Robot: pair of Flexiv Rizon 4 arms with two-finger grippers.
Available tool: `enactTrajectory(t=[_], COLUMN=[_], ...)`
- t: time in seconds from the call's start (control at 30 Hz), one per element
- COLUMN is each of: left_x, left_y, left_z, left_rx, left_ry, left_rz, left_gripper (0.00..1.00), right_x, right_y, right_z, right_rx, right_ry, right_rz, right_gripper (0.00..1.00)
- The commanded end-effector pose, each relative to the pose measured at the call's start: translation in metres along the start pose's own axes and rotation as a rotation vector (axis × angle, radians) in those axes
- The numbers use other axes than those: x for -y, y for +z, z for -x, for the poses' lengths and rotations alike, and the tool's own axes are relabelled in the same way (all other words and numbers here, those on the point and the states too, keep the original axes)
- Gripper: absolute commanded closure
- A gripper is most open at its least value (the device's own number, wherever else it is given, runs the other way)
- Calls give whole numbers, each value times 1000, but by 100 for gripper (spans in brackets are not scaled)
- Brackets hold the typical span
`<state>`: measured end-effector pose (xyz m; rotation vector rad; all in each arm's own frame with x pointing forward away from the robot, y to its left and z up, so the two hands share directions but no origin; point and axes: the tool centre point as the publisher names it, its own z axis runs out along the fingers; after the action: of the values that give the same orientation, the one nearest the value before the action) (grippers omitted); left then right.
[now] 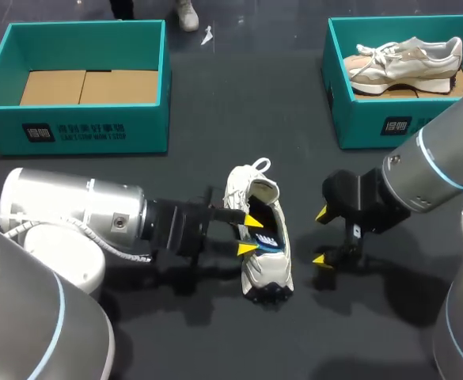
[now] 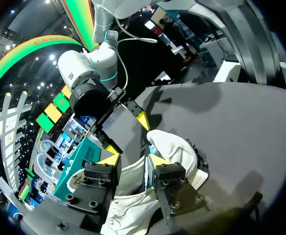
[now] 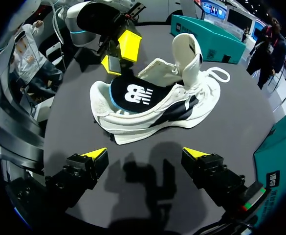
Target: Take the shoe out of the shoebox, open the shoe tongue, remove and reinsert the insole, then place the shoe into the shoebox
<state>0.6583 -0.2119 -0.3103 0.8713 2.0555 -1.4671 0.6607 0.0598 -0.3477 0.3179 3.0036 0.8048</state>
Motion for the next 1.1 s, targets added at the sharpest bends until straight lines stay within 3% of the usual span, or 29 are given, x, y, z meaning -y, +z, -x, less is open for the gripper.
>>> enactTrajectory(t=[0.03,0.3,0.53,0.6,0.97,1.07,1.1], left_x=[5,3,2,2,3,1,0], left_y=[-26,-63,-96,-106,-158,-165,-167], left_z=[2,0,4,6,34,44,48], left_rx=[-63,-151,-206,-230,-438,-544,-602], left_ry=[-5,-5,-11,-16,34,67,90], left_rz=[20,68,100,98,78,73,75], left_gripper=[65,65,65,65,64,69,85], right_x=[18,46,66,68,68,68,68], right_y=[-26,-42,-52,-52,-52,-52,-52], right_z=[-7,-1,4,4,4,4,4], right_rx=[6,-28,-38,-76,-76,-76,-76], right_ry=[11,13,19,-22,-22,-22,-22], right_rz=[-18,-69,-46,-4,-4,-4,-4], right_gripper=[0,0,0,0,0,0,0])
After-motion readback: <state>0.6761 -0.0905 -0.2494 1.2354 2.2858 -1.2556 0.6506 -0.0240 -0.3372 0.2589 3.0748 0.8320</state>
